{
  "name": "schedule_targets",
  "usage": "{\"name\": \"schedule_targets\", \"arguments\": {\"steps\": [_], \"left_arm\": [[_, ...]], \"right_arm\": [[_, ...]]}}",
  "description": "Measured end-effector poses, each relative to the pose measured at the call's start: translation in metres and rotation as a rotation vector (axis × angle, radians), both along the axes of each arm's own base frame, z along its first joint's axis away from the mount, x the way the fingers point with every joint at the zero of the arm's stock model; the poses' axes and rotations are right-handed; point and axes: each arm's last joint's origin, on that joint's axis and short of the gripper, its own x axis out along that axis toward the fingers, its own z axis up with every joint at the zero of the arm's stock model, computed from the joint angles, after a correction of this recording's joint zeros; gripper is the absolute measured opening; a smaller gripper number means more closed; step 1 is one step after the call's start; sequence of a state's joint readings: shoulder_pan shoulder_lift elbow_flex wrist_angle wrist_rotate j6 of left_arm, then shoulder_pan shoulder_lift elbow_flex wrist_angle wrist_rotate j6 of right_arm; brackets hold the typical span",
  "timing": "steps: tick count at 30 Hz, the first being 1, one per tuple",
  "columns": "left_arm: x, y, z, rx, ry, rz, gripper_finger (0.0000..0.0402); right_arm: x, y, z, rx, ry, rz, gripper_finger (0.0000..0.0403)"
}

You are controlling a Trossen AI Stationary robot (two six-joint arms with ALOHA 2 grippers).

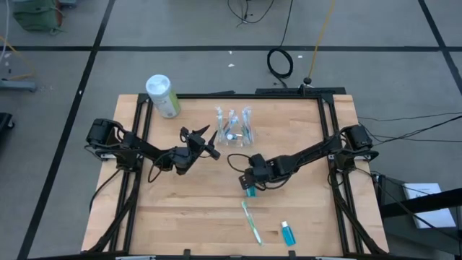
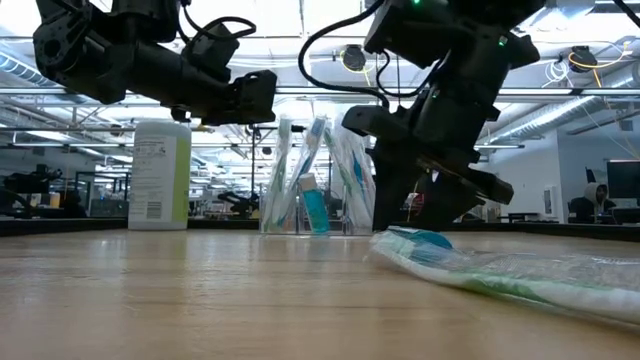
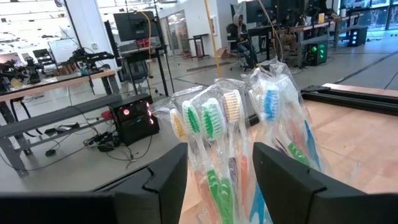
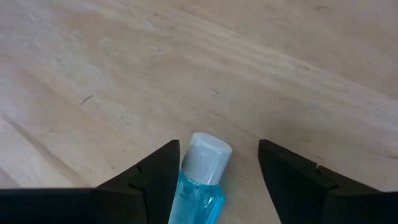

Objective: Pick & Place toothbrushing station
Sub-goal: Put the blue mouthwash in the middle of the transparent organizer

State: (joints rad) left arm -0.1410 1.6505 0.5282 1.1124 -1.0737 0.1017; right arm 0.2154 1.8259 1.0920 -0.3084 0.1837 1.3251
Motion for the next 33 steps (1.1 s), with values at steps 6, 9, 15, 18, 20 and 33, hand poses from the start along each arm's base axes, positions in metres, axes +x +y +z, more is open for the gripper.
{"name": "schedule_targets", "arguments": {"steps": [6, 9, 15, 18, 20, 33], "left_arm": [[0.000, 0.000, 0.000, 0.000, 0.003, 0.000, 0.0186], [0.000, 0.000, 0.000, 0.000, 0.003, -0.001, 0.0186], [0.000, 0.000, 0.000, 0.000, 0.002, 0.000, 0.0186], [0.000, 0.000, 0.000, -0.001, 0.001, 0.000, 0.0186], [0.000, 0.000, 0.000, -0.001, 0.001, 0.000, 0.0186], [0.000, 0.000, 0.000, -0.022, -0.027, -0.003, 0.0186]], "right_arm": [[-0.001, 0.003, -0.002, -0.007, 0.007, 0.009, 0.0204], [-0.002, 0.006, -0.002, -0.014, 0.012, 0.015, 0.0184], [-0.003, 0.008, -0.003, -0.040, 0.015, 0.014, 0.0124], [-0.003, 0.008, -0.003, -0.038, 0.013, 0.018, 0.0095], [-0.003, 0.008, -0.003, -0.059, 0.013, 0.043, 0.0079], [-0.011, -0.001, 0.048, -0.336, -0.098, 0.830, 0.0096]]}}
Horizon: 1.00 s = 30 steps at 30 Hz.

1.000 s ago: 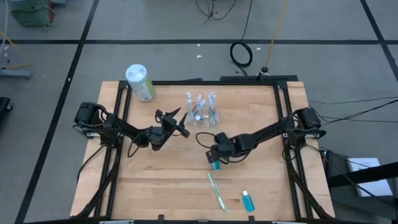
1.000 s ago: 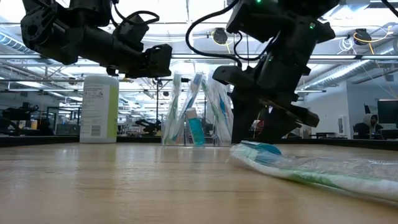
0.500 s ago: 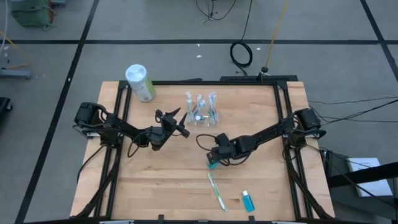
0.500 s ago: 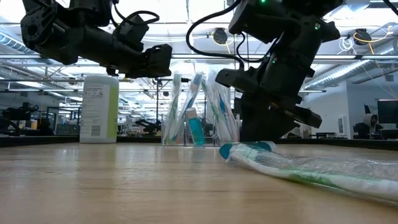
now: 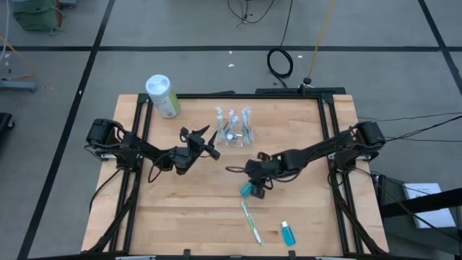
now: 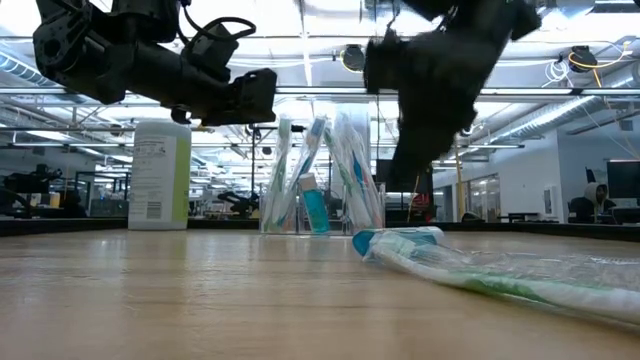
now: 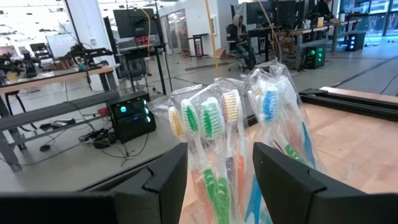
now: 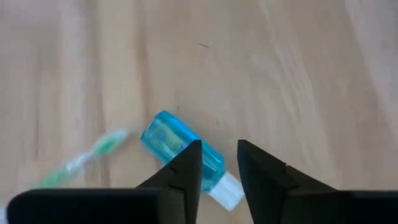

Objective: Pick & Place toothbrushing station
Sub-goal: Put the blue mouthwash in the middle of the transparent organizer

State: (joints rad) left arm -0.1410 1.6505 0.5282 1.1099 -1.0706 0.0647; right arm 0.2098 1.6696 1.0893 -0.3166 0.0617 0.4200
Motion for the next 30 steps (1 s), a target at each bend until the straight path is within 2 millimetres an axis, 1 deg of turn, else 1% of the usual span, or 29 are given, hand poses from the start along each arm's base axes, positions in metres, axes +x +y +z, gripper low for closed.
{"name": "schedule_targets", "arguments": {"steps": [2, 4, 7, 9, 12, 17, 19, 23, 27, 30], "left_arm": [[0.000, 0.000, 0.000, -0.008, -0.011, 0.000, 0.0186], [0.000, 0.000, 0.000, -0.015, -0.020, -0.002, 0.0186], [0.001, 0.000, 0.000, -0.029, -0.037, -0.024, 0.0186], [0.001, -0.001, 0.000, -0.040, -0.051, -0.036, 0.0186], [0.001, -0.001, 0.000, -0.050, -0.063, -0.051, 0.0186], [0.001, -0.001, 0.000, -0.051, -0.065, -0.052, 0.0186], [0.001, -0.001, 0.000, -0.052, -0.066, -0.052, 0.0186], [0.001, -0.001, 0.000, -0.064, -0.081, -0.051, 0.0186], [0.001, 0.000, 0.000, -0.065, -0.082, -0.050, 0.0186], [0.001, 0.000, 0.000, -0.065, -0.083, -0.049, 0.0186]], "right_arm": [[-0.004, 0.002, 0.009, -0.068, -0.025, 0.115, 0.0107], [-0.005, 0.004, 0.012, -0.110, -0.043, 0.186, 0.0115], [-0.009, 0.009, 0.010, -0.134, -0.051, 0.260, 0.0127], [-0.013, 0.012, 0.003, -0.141, -0.043, 0.281, 0.0135], [-0.024, 0.012, -0.015, -0.161, 0.006, 0.313, 0.0150], [-0.030, 0.011, -0.035, -0.160, -0.114, 0.322, 0.0172], [-0.034, 0.010, -0.042, -0.189, -0.158, 0.362, 0.0181], [-0.045, 0.007, -0.056, -0.255, -0.154, 0.449, 0.0198], [-0.053, 0.004, -0.065, -0.262, -0.122, 0.458, 0.0207], [-0.052, 0.004, -0.068, -0.288, -0.136, 0.492, 0.0207]]}}
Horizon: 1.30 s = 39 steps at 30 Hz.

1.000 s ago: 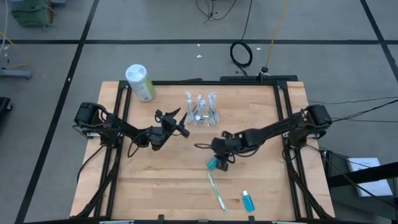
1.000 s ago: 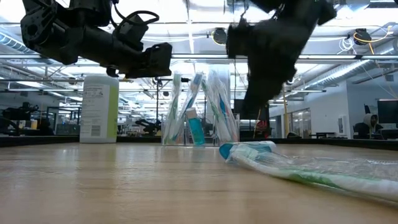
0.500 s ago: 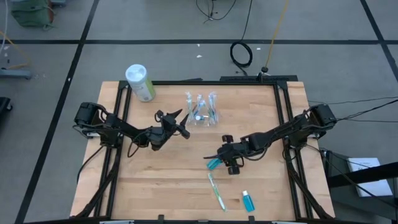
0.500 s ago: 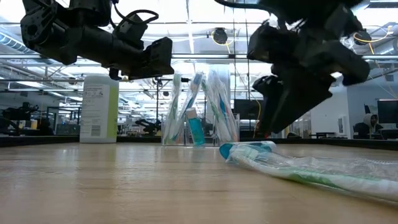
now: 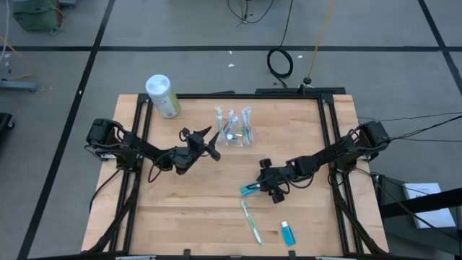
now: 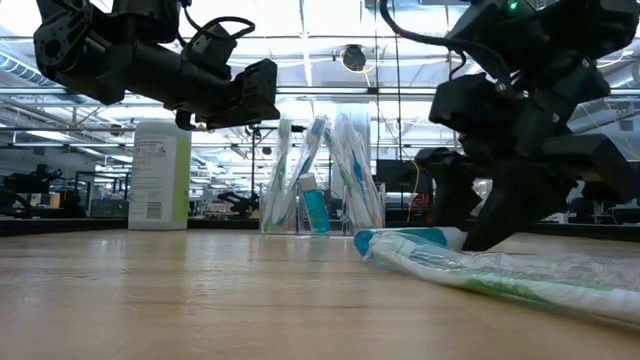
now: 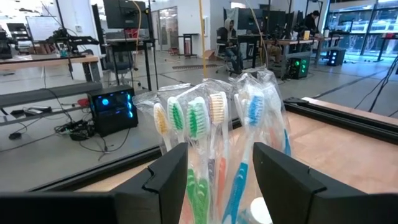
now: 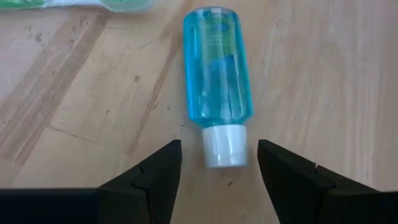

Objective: Pick & Place toothbrushing station
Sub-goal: Put the blue mouthwash in the middle of the transparent organizer

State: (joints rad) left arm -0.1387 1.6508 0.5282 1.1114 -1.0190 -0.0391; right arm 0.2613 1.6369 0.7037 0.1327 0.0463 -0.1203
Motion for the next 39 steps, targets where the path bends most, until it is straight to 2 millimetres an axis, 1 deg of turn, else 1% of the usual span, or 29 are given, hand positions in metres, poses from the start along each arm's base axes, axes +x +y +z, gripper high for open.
{"name": "schedule_targets", "arguments": {"steps": [5, 8, 13, 15, 18, 21, 23, 26, 28, 31, 34, 36, 37, 39], "left_arm": [[0.000, 0.000, 0.000, -0.012, -0.015, 0.000, 0.0186], [0.000, 0.000, 0.000, -0.015, -0.018, 0.001, 0.0186], [0.000, 0.000, 0.000, -0.012, -0.014, 0.002, 0.0186], [0.000, -0.001, 0.000, 0.013, 0.015, -0.001, 0.0186], [-0.003, -0.006, 0.010, 0.081, 0.065, -0.019, 0.0186], [-0.010, -0.013, 0.026, 0.119, 0.066, -0.019, 0.0186], [-0.016, -0.016, 0.038, 0.134, 0.053, -0.014, 0.0186], [-0.025, -0.021, 0.052, 0.156, 0.073, -0.004, 0.0186], [-0.030, -0.023, 0.057, 0.160, 0.097, 0.000, 0.0186], [-0.034, -0.024, 0.058, 0.151, 0.127, 0.013, 0.0186], [-0.035, -0.025, 0.054, 0.144, 0.156, 0.011, 0.0186], [-0.035, -0.025, 0.052, 0.141, 0.170, 0.010, 0.0186], [-0.035, -0.025, 0.051, 0.139, 0.176, 0.011, 0.0186], [-0.035, -0.024, 0.048, 0.136, 0.196, 0.012, 0.0186]], "right_arm": [[-0.001, 0.000, -0.002, 0.022, -0.020, -0.018, 0.0199], [-0.003, -0.001, -0.004, 0.037, -0.019, -0.034, 0.0186], [-0.004, -0.001, -0.005, 0.054, -0.040, -0.035, 0.0140], [-0.003, -0.001, -0.005, 0.056, -0.048, -0.037, 0.0118], [-0.002, -0.001, -0.004, 0.040, -0.069, -0.037, 0.0093], [0.004, 0.000, 0.001, -0.007, -0.075, -0.002, 0.0087], [0.011, 0.001, 0.010, -0.080, -0.089, 0.013, 0.0087], [0.027, 0.002, 0.031, -0.257, -0.074, 0.071, 0.0091], [0.038, 0.003, 0.051, -0.396, -0.047, 0.144, 0.0093], [0.051, 0.000, 0.083, -0.651, -0.003, 0.218, 0.0091], [0.063, -0.010, 0.114, -0.893, 0.018, 0.218, 0.0089], [0.070, -0.021, 0.131, -1.018, 0.030, 0.221, 0.0089], [0.072, -0.027, 0.137, -1.070, 0.044, 0.233, 0.0089], [0.075, -0.040, 0.141, -1.161, 0.090, 0.289, 0.0089]]}}
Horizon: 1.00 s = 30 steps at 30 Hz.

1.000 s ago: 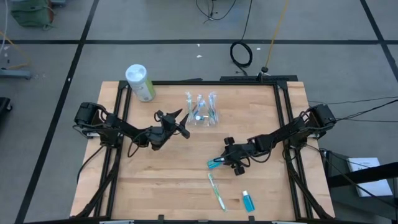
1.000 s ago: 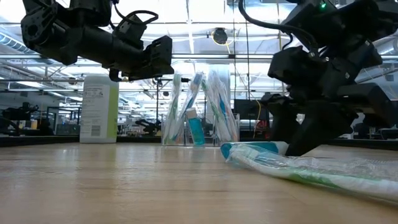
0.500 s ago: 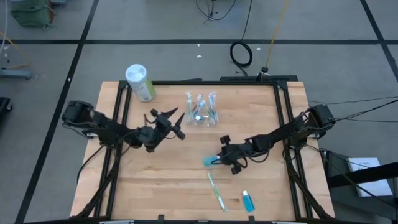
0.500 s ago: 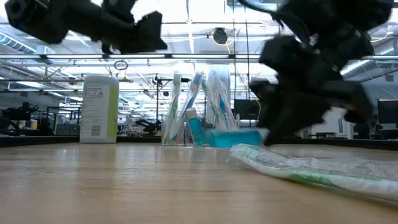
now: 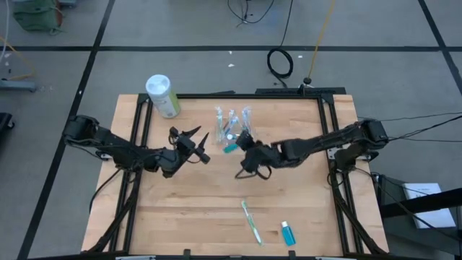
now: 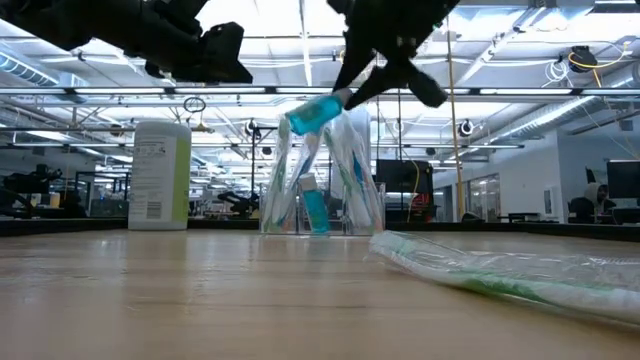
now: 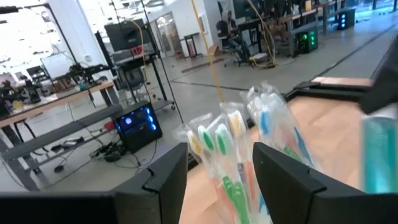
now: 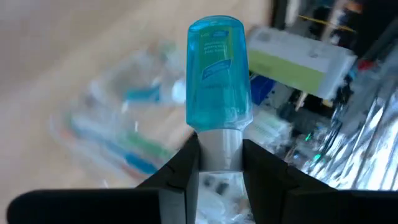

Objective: Pick & Place toothbrushing station
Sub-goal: Put the blue mouthwash in the middle of the transparent organizer

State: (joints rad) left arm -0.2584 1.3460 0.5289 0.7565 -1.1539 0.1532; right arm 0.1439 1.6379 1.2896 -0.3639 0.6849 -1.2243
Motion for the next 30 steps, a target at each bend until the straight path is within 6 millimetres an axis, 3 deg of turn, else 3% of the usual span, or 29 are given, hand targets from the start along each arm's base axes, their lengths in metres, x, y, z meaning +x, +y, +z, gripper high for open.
{"name": "schedule_targets", "arguments": {"steps": [6, 13, 19, 25, 30], "left_arm": [[0.000, 0.000, -0.004, -0.028, 0.001, 0.002, 0.0186], [0.000, 0.003, -0.006, -0.034, 0.005, 0.015, 0.0186], [0.000, 0.007, -0.006, -0.035, 0.005, 0.030, 0.0186], [0.001, 0.012, -0.006, -0.035, 0.005, 0.050, 0.0186], [0.001, 0.013, -0.006, -0.035, 0.004, 0.053, 0.0186]], "right_arm": [[0.001, -0.037, -0.010, -0.156, 0.127, 0.036, 0.0089], [-0.004, -0.062, -0.025, -0.263, 0.250, 0.074, 0.0089], [-0.011, -0.070, -0.045, -0.321, 0.307, 0.111, 0.0092], [-0.017, -0.070, -0.066, -0.471, 0.335, 0.236, 0.0123], [-0.022, -0.073, -0.078, -0.452, 0.282, 0.296, 0.0123]]}}
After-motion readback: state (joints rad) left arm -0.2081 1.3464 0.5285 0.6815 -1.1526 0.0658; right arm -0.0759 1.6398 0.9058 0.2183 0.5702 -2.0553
